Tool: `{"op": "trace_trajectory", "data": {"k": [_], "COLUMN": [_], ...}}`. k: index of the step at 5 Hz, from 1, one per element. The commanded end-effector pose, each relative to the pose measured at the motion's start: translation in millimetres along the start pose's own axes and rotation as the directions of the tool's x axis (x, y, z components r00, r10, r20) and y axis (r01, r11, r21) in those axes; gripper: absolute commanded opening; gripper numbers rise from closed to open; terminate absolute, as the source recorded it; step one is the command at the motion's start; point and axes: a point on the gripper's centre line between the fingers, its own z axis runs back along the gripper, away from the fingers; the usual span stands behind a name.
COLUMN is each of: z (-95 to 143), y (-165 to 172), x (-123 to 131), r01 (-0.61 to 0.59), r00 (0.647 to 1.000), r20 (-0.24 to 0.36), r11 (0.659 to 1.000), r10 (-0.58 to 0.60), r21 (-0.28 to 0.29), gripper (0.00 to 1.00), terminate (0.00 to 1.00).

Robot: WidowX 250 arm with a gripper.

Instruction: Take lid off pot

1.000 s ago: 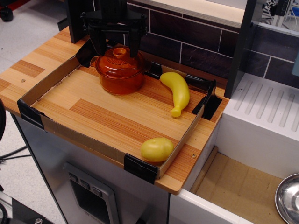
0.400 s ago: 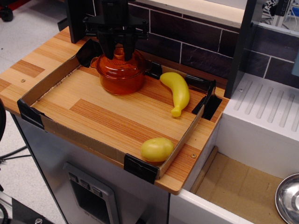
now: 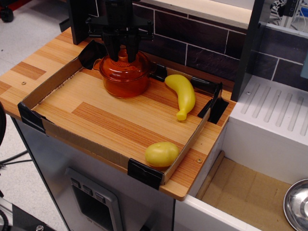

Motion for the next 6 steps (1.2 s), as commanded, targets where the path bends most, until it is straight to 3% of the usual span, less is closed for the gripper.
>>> {"op": "trace_trajectory", "data": {"k": [1,2,3,4,6], "z": [56,66,55,31,-6], "y": [-8,-7,-8,-13,-20], "x": [-26,-53,-72,-85,-89], "r01": [0.04,0.088,0.117,0.152,0.162], "r00": [0.997,0.996,0.993,0.988,0.986], "r20": [0.067,0.035,0.022,-0.016,-0.031], "r11": [0.995,0.991,0.99,0.988,0.987], "r10": [-0.034,-0.085,-0.115,-0.152,-0.161], "r21": [-0.09,-0.103,-0.074,-0.028,0.013], "gripper": [0.0,0.0,0.0,0.0,0.0], "terminate": [0.0,0.0,0.0,0.0,0.0]}}
